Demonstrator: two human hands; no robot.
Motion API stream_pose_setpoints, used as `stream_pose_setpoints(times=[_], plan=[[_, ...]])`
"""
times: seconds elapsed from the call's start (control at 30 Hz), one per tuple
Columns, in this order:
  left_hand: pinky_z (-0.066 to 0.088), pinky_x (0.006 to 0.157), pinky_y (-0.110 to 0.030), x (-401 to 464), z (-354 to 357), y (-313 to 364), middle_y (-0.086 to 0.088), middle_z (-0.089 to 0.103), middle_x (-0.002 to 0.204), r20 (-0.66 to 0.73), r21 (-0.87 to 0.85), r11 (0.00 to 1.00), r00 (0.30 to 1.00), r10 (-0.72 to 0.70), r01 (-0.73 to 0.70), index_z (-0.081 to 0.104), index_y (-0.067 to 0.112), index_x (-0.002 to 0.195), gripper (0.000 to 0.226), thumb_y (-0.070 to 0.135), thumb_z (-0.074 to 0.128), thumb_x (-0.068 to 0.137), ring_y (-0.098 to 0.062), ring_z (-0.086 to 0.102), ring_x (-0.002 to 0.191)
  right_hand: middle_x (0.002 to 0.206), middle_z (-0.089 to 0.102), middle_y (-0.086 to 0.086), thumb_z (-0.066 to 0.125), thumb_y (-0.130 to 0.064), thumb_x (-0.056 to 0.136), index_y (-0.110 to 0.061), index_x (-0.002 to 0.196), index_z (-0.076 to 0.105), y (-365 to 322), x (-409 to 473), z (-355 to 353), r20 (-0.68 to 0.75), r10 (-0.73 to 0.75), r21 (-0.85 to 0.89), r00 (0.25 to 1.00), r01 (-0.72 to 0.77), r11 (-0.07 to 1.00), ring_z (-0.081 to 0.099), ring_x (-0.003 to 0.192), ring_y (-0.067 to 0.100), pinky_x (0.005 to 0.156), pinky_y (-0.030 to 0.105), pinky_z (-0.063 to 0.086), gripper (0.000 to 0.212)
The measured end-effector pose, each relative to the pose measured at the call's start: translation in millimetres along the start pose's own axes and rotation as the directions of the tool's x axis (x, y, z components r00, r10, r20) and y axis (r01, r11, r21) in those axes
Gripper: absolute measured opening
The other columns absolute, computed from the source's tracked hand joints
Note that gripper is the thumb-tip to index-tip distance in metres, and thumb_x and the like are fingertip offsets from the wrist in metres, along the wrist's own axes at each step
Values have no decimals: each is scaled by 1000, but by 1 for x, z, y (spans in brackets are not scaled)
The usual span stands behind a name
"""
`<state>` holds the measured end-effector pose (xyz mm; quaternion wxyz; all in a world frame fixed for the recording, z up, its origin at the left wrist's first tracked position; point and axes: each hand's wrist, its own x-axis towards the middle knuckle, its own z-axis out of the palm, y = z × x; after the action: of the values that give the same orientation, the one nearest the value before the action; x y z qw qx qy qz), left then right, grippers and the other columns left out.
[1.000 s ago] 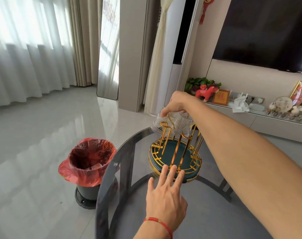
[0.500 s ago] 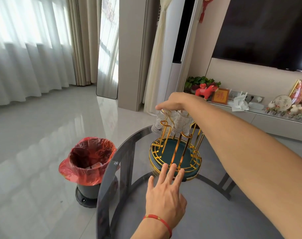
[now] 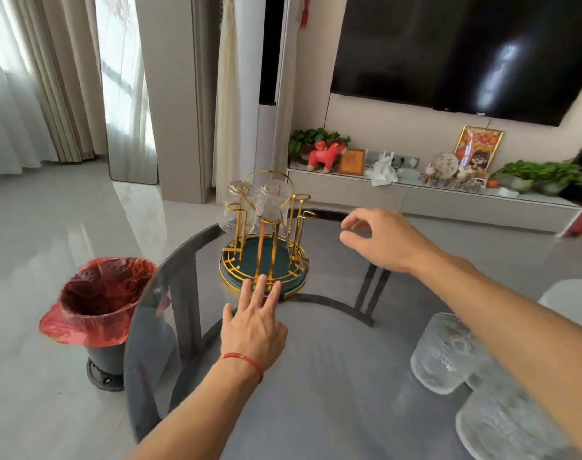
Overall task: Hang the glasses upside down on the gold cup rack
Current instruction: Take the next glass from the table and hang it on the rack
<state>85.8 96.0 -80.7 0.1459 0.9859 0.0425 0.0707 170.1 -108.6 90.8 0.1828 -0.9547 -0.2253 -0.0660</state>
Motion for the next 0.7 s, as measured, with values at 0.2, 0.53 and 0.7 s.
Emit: stream_pose_setpoints(times=[0.2, 0.53, 0.7], plan=[[23, 123, -54, -16, -2, 40, -2, 17, 168, -68, -202, 950, 972, 227, -236, 22, 34, 158, 76, 40, 59, 91, -26, 8, 155, 142, 60, 0, 64, -65, 88, -35, 141, 58, 70, -102, -28, 378, 179, -312, 908, -58, 948, 54, 134, 24, 110, 44, 44, 62], [43, 113, -41, -36, -12, 64, -2, 58, 142, -151, -356, 867, 937, 316, -350, 51, 24, 143, 53, 28, 63, 92, -20, 48, 135, 117, 51, -5, 76, -59, 71, -39, 151, 35, 97, -135, -15, 428, 233, -401, 873, -47, 915, 57, 125, 25, 121, 53, 27, 92], [60, 88, -37, -31, -14, 63, -1, 67, 126, -58, -556, 791, 961, 270, -255, 57, 27, 135, 42, 32, 62, 94, -11, 67, 103, 120, 56, -7, 82, -56, 60, -44, 136, 48, 80, -129, -12, 314, 149, -198, 938, -89, 976, 59, 109, 18, 92, 42, 55, 84]])
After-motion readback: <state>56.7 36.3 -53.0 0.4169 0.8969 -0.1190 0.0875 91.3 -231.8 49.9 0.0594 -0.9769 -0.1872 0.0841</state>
